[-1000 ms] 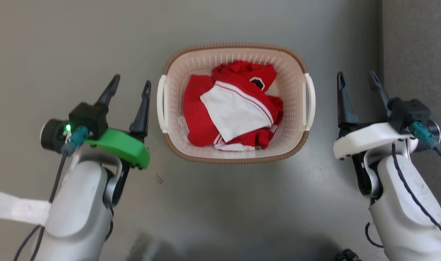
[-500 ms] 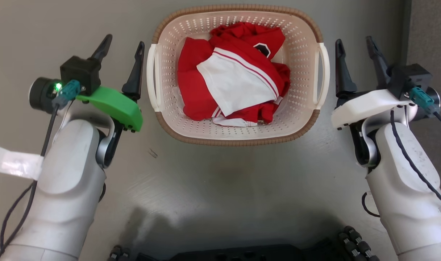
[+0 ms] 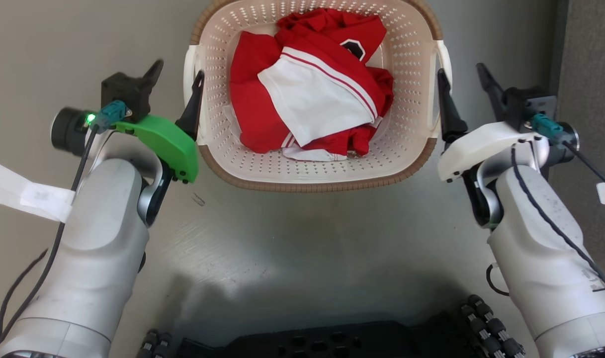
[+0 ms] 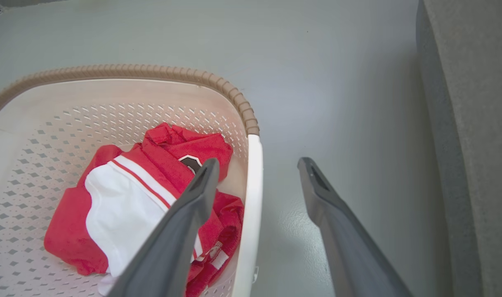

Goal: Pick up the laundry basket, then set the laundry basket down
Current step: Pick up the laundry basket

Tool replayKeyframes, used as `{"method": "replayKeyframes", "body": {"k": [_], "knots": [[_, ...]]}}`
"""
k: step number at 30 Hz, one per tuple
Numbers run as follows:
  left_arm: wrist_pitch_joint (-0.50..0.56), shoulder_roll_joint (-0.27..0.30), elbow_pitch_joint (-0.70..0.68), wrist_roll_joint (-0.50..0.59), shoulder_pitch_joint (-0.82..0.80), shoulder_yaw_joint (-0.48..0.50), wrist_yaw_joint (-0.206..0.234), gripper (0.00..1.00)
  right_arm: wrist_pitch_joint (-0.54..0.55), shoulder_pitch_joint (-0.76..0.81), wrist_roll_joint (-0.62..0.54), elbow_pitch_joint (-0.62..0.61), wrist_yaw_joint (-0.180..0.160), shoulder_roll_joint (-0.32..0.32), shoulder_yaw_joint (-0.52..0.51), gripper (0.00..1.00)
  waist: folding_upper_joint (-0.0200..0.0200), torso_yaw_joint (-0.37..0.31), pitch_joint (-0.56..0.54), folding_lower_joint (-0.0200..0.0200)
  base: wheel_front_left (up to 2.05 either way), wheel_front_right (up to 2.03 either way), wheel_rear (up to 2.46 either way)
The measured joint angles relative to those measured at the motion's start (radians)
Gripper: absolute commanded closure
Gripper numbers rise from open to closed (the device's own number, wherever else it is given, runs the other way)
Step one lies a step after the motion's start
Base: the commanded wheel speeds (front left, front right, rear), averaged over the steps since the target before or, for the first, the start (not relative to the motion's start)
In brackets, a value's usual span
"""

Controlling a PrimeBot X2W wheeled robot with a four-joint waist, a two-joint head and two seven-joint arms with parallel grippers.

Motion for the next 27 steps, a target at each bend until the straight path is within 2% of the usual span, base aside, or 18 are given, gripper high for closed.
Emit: {"method": "replayKeyframes", "body": {"k": [10, 24, 25, 26, 27], "knots": [[0.023, -0.028, 0.134, -0.058, -0.009, -0.031, -0.002, 0.00, 0.000, -0.030, 0.002, 0.105, 0.010, 0.007, 0.031, 0.00, 0.0000, -0.006, 0.030, -0.0001, 0.00, 0.00, 0.00], [0.054, -0.041, 0.202, -0.131, -0.087, -0.086, -0.002, 0.00, 0.000, -0.107, 0.006, 0.164, 0.019, 0.010, 0.059, 0.00, 0.0000, -0.006, 0.059, -0.0001, 0.00, 0.00, 0.00], [0.058, -0.043, 0.206, -0.139, -0.091, -0.089, -0.002, 0.00, 0.000, -0.110, 0.006, 0.169, 0.020, 0.010, 0.060, 0.31, 0.0000, -0.005, 0.060, -0.0001, 0.00, 0.00, 0.00], [0.063, -0.045, 0.211, -0.149, -0.095, -0.092, -0.002, 0.51, 0.000, -0.115, 0.009, 0.182, 0.029, 0.009, 0.063, 1.00, 0.0000, -0.005, 0.061, -0.0001, 0.00, 0.00, 0.00], [0.066, -0.048, 0.219, -0.157, -0.100, -0.094, -0.002, 1.00, 0.000, -0.119, 0.014, 0.192, 0.031, 0.010, 0.066, 1.00, 0.0000, -0.005, 0.062, -0.0001, 0.00, 0.00, 0.00]]}}
